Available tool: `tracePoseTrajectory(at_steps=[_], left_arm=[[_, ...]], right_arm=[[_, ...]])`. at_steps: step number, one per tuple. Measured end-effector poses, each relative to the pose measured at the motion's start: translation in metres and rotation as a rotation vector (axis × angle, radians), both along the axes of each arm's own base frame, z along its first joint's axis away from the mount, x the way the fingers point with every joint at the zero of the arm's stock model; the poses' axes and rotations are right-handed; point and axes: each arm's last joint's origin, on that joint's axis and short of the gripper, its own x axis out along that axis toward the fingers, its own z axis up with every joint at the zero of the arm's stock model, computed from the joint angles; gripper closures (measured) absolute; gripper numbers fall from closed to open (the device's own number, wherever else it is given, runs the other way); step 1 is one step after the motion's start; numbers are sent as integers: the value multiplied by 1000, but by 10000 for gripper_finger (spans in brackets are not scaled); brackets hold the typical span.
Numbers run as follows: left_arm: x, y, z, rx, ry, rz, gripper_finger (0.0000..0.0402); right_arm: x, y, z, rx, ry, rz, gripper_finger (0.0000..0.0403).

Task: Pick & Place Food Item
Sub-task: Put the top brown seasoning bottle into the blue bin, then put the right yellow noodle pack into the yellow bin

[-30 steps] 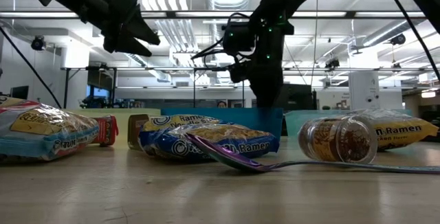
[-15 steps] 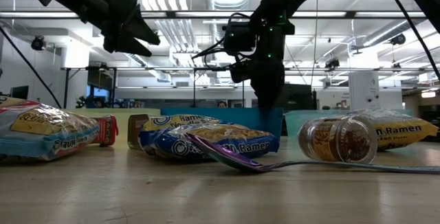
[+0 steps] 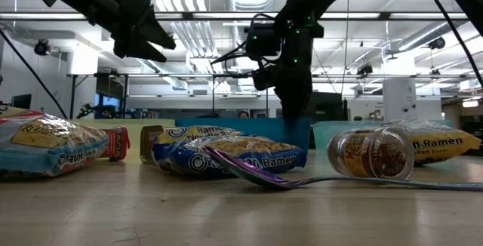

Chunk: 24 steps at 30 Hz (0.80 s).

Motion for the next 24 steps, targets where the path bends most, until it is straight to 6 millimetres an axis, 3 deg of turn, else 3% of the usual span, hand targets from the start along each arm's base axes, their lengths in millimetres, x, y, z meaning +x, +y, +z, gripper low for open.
tracePoseTrajectory(at_steps=[7, 24], left_arm=[[0, 0, 0, -1, -1, 1, 44], [0, 0, -1, -3, 8, 0, 44]], right_arm=[[-5, 0, 12, -58, 8, -21, 35], [-49, 15, 77, -87, -41, -249, 35]])
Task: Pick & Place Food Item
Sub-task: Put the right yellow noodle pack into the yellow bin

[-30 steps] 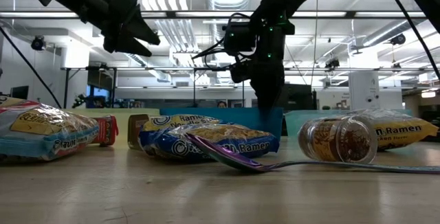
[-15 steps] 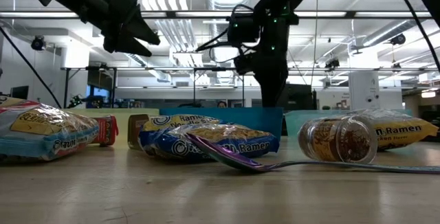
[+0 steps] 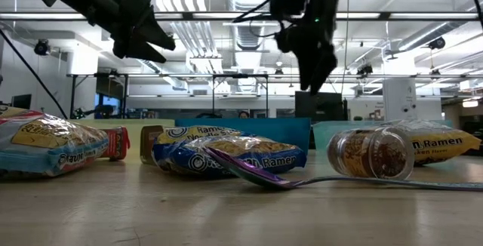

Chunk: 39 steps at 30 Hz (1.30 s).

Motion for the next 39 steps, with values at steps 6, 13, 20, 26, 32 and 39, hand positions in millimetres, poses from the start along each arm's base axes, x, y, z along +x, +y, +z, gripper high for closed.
tracePoseTrajectory(at_steps=[6, 13, 20, 26, 32, 39], left_arm=[[0, 0, 0, -1, -4, 1, 44], [0, 0, 1, -9, -16, 7, 44], [1, 0, 1, -11, -19, 8, 44], [1, 0, 1, -11, -18, 8, 44], [1, 0, 1, -11, -18, 8, 44], [0, 0, 0, -16, -15, 10, 44]], right_arm=[[-40, 20, -5, 38, 30, -134, 35], [-93, 52, -15, 50, -64, -377, 35], [-128, 88, -42, 152, -199, -581, 35], [-142, 111, -68, 203, -234, -674, 35], [-144, 120, -86, 228, -228, -731, 35], [-139, 121, -96, 233, -301, -744, 35]])
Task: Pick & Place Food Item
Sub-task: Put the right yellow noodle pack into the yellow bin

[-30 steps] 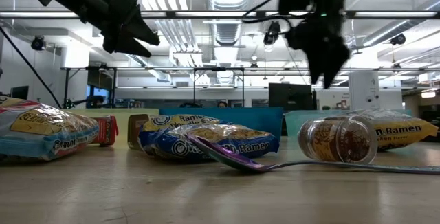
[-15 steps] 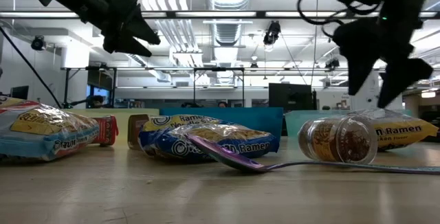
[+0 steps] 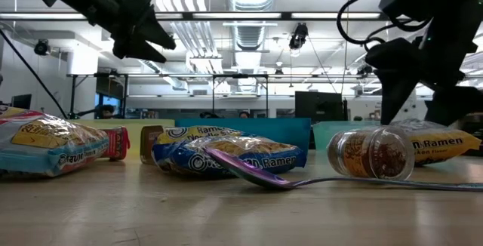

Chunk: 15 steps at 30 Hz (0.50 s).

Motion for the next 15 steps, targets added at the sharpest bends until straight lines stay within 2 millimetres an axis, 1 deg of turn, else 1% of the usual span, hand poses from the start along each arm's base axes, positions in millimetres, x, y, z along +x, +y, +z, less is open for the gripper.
tracePoseTrajectory(at_steps=[2, 4, 11, 15], left_arm=[[0, 0, -1, -3, 6, 1, 44], [-1, 0, -1, -5, 16, 1, 44], [-2, 0, -3, -16, 36, 5, 44], [-2, -1, -4, -29, 38, 12, 44]], right_arm=[[1, 0, -1, -9, -25, -3, 45], [2, 0, -1, -17, -46, -8, 68], [2, -1, -4, -31, -57, -14, 189], [3, -1, -2, -59, -63, -16, 246]])
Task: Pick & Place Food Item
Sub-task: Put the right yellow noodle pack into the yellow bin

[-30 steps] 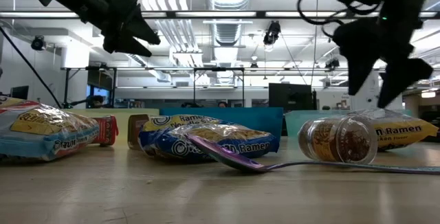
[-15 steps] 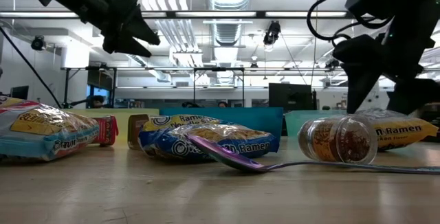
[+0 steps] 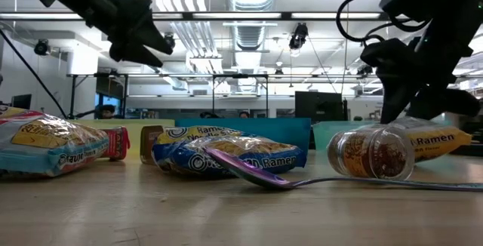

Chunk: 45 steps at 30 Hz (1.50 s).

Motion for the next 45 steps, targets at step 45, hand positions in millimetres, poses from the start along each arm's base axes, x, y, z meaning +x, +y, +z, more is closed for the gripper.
tracePoseTrajectory(at_steps=[45], left_arm=[[14, 1, 19, -358, -446, 113, 44]], right_arm=[[16, 27, 94, -571, -167, 413, 391]])
